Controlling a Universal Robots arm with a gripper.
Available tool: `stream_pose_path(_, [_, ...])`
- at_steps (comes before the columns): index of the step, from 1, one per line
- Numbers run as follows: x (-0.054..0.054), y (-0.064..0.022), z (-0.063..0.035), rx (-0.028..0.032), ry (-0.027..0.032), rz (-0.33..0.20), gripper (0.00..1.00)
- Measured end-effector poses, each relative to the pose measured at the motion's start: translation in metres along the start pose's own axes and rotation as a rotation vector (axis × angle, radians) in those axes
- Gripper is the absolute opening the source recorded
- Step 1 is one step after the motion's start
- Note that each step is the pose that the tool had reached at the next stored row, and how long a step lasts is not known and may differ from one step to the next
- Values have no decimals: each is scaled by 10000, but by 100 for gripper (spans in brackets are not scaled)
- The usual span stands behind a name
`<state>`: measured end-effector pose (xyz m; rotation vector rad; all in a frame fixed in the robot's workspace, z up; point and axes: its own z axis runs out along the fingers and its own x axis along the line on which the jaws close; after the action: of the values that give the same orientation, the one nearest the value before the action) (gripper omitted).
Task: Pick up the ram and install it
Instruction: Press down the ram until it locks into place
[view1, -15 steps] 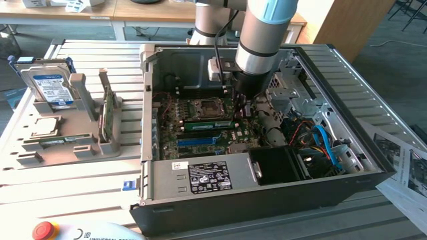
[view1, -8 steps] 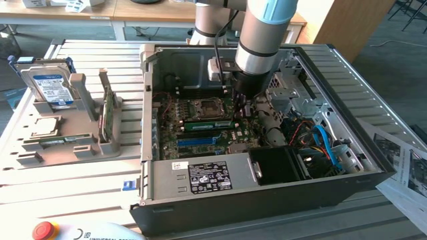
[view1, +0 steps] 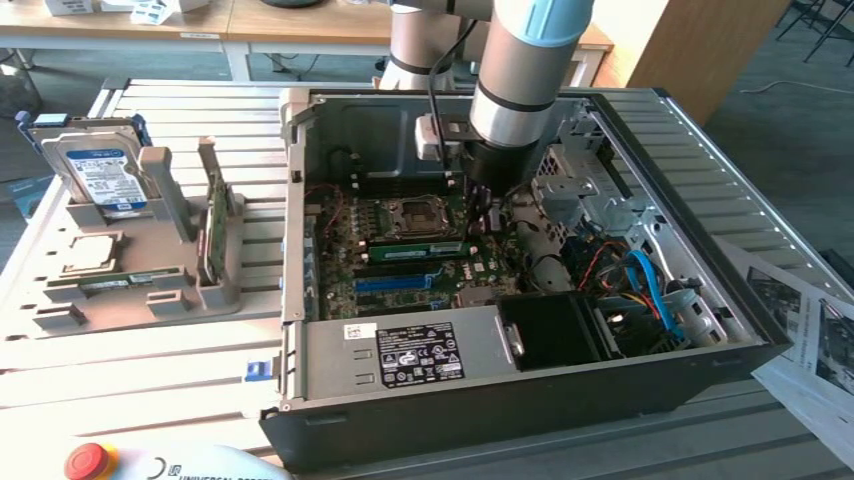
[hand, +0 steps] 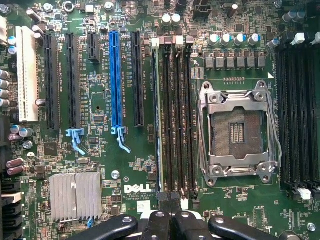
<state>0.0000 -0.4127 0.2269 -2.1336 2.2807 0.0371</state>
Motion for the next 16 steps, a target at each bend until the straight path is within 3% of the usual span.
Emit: stream_pose_path(16, [-11,1,25,4,5,0,11])
